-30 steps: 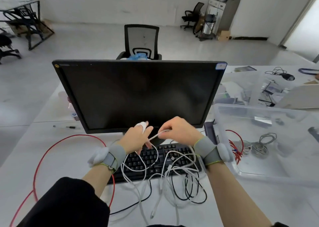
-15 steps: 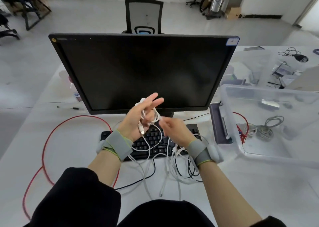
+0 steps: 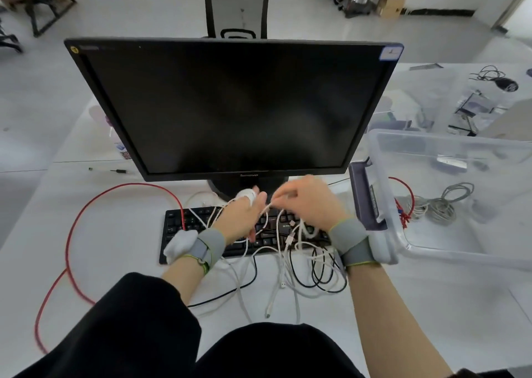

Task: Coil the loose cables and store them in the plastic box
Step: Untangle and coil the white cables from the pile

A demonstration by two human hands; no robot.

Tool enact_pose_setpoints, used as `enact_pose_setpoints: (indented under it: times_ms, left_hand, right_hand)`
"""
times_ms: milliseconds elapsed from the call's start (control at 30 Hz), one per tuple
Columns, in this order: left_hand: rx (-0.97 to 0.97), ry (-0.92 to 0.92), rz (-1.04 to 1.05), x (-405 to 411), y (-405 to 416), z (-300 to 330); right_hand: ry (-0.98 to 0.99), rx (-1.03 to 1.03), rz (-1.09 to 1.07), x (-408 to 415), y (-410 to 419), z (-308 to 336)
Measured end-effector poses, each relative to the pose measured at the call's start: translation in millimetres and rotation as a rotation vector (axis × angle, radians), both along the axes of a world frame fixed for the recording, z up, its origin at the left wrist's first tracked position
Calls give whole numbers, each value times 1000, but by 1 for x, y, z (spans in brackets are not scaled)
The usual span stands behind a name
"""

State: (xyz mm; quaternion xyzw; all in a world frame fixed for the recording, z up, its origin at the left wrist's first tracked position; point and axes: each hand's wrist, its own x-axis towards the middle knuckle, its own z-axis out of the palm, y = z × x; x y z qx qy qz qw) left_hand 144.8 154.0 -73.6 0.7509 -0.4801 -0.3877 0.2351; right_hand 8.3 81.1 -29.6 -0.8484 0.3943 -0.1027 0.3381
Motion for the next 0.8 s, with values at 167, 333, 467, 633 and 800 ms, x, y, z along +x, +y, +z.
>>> enact_pose_setpoints:
  times_ms: [167,333,467,633,800]
  left_hand:
    - [132,564,-242,-9,0,22]
    - [-152,1067,-150,-5,-2,45]
    - [-372,1210,306,3,-20,54]
    - [-388,721,316,16,-25,25]
    - [-130,-124,14,44,-10,-5]
  right_hand:
    - [-199,-49,-223,-24,-24,-1]
    - [-305,2,-307,-16,-17,-22]
    - [-147,146,-129,3,6,-33]
    - [81,258,105,18,16,-24]
    - [163,169,115,-3,-9,-3]
